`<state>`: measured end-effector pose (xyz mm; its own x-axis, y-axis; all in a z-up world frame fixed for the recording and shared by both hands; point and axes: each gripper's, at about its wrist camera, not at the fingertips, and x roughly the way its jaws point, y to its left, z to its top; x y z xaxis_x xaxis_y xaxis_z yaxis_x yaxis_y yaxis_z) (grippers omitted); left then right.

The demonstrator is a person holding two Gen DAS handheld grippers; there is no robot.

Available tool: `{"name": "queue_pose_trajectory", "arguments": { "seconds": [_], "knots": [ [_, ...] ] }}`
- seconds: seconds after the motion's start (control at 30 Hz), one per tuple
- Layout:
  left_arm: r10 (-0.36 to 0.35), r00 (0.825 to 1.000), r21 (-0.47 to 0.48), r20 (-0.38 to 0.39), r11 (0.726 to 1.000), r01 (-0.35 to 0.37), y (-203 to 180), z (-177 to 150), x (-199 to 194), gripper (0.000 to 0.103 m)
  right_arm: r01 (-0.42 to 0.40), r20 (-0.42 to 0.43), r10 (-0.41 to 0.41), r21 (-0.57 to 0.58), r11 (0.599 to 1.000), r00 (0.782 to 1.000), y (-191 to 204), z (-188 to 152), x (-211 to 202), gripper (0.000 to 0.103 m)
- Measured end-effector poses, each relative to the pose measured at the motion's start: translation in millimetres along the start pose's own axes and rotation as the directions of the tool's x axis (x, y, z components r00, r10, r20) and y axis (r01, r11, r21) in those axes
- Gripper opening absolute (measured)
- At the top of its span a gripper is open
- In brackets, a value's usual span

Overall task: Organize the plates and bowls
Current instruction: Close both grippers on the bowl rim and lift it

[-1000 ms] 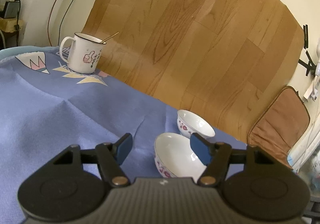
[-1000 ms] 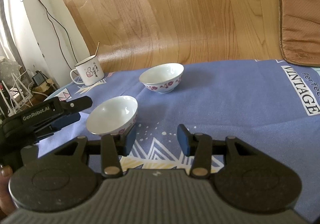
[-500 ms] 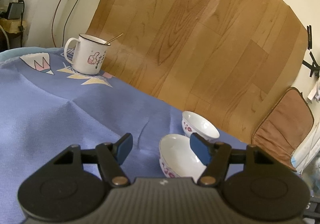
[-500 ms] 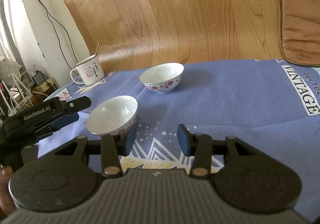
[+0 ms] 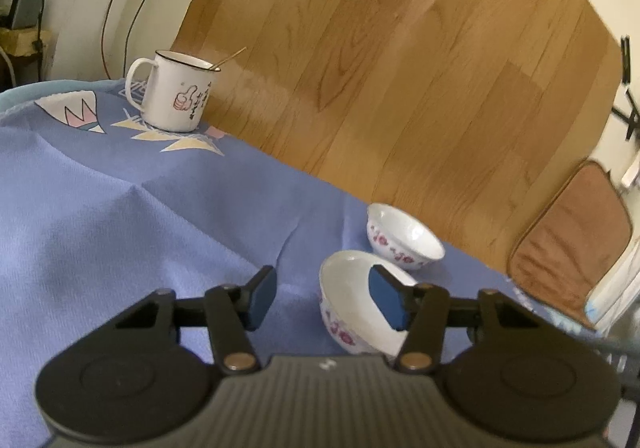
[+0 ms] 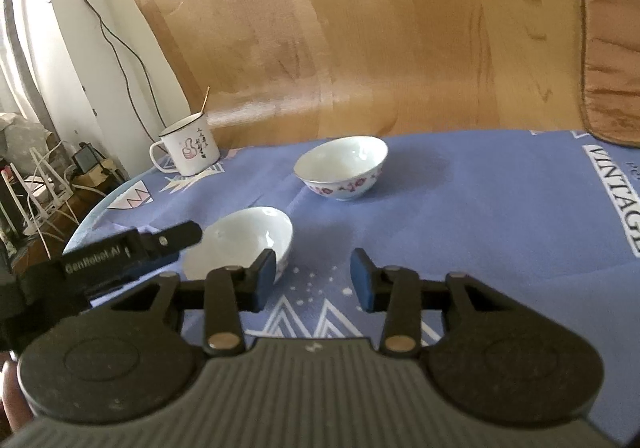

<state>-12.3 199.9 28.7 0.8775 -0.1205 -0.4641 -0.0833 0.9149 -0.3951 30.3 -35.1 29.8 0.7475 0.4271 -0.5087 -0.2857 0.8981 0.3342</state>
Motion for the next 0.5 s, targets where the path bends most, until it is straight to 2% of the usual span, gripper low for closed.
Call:
{"name": "queue_pose_trajectory", "arguments": {
  "seconds": [0.13,0.2,0.27,0.37,0.43,0.5],
  "knots": [
    [0.016,0.998,-0.028,-0.057,0.999,-0.018,4.3,0.2,10.2,0.046,-0.027,-0.038,0.027,0.019,0.999,0.999,3.4,7.5,14.3,0.038],
    [0.019,0.996,-0.046,-0.089,0.999,-0.024,8.3,0.4,16.4,0.038,-0.034,-0.055,0.035,0.016,0.999,0.998,6.4,9.8,22.0,0.035],
    [0.008,0.994,-0.053,-0.110,0.998,-0.014,9.5,-0.1,20.1,0.023,-0.035,-0.074,0.035,0.005,0.999,0.997,8.7,11.3,30.5,0.032],
    [-0.002,0.994,-0.012,-0.110,1.000,0.001,3.4,-2.9,21.0,0.011,-0.050,-0.114,0.052,0.022,0.999,0.992,6.9,11.7,43.8,0.022],
    [0.012,0.995,0.037,-0.094,0.999,-0.009,-4.3,-5.6,19.1,0.010,-0.066,-0.129,0.070,0.033,0.997,0.989,7.1,10.9,47.3,0.011],
    [0.013,0.997,0.055,-0.081,0.998,-0.009,-7.5,-6.9,17.0,0.008,-0.053,-0.120,0.053,0.004,0.999,0.991,11.2,9.5,43.3,0.010]
  ]
}}
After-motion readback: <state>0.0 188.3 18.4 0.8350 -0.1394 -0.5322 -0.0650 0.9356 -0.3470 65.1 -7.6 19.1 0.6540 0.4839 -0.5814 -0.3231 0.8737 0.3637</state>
